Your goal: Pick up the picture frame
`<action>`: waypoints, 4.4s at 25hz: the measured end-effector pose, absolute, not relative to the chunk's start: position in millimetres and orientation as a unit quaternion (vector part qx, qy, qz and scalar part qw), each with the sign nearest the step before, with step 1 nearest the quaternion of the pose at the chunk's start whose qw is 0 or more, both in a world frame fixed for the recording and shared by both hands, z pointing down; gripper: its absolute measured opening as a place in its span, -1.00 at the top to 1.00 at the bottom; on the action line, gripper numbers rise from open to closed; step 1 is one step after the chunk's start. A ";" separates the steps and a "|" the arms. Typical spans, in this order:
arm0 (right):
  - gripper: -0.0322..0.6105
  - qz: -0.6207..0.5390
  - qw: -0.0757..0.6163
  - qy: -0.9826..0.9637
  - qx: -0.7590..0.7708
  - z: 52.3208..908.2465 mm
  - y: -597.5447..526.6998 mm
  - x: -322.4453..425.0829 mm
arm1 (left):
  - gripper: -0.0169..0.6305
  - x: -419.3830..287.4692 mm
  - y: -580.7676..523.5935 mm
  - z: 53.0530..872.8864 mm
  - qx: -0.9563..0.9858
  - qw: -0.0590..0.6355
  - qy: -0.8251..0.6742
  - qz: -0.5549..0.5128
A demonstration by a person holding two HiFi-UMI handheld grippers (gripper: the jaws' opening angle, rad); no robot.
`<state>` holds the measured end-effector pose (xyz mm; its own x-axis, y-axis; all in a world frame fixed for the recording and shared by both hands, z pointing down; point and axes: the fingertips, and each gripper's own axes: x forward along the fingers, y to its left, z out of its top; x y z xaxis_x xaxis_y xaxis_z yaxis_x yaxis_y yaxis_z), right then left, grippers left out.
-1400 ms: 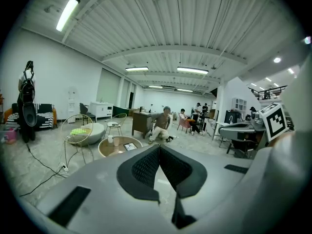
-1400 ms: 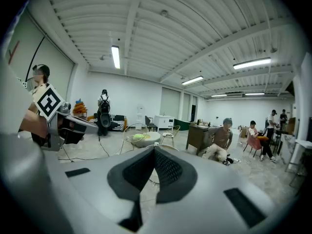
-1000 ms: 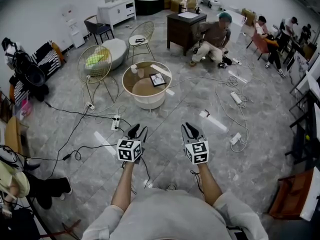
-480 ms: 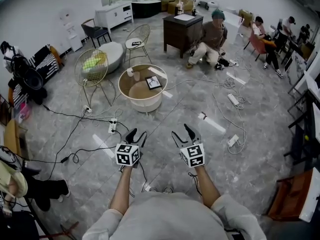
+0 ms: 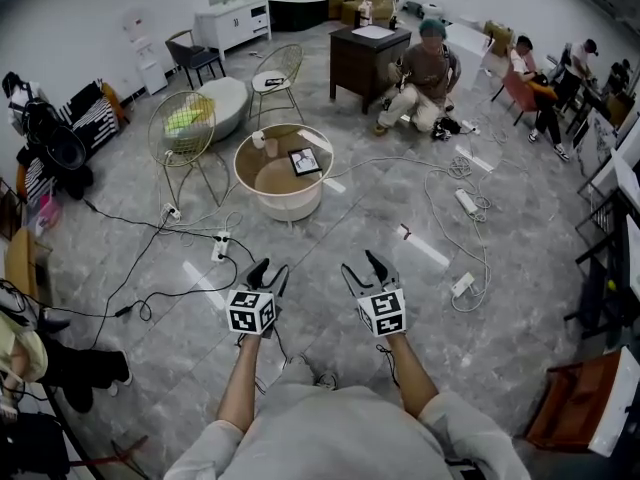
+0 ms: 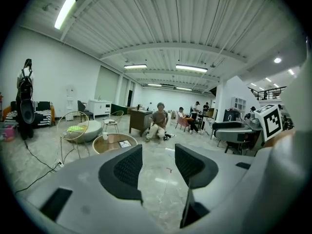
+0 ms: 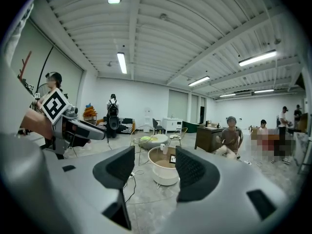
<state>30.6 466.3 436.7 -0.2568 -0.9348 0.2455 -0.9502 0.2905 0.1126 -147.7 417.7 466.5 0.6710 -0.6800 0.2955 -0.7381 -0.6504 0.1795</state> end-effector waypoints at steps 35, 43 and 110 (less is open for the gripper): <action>0.09 0.030 0.155 -0.769 0.619 434.8 210.2 49.7 | 0.31 -121.1 134.6 451.5 0.916 0.145 -0.367 0.073; 0.09 0.032 0.154 -0.760 0.631 436.2 136.4 56.5 | 0.32 -113.9 57.2 455.4 0.921 0.144 -0.353 0.078; 0.12 0.080 0.162 -0.798 0.576 489.4 -279.2 192.4 | 0.33 24.5 -332.4 499.4 0.892 0.179 -0.395 0.126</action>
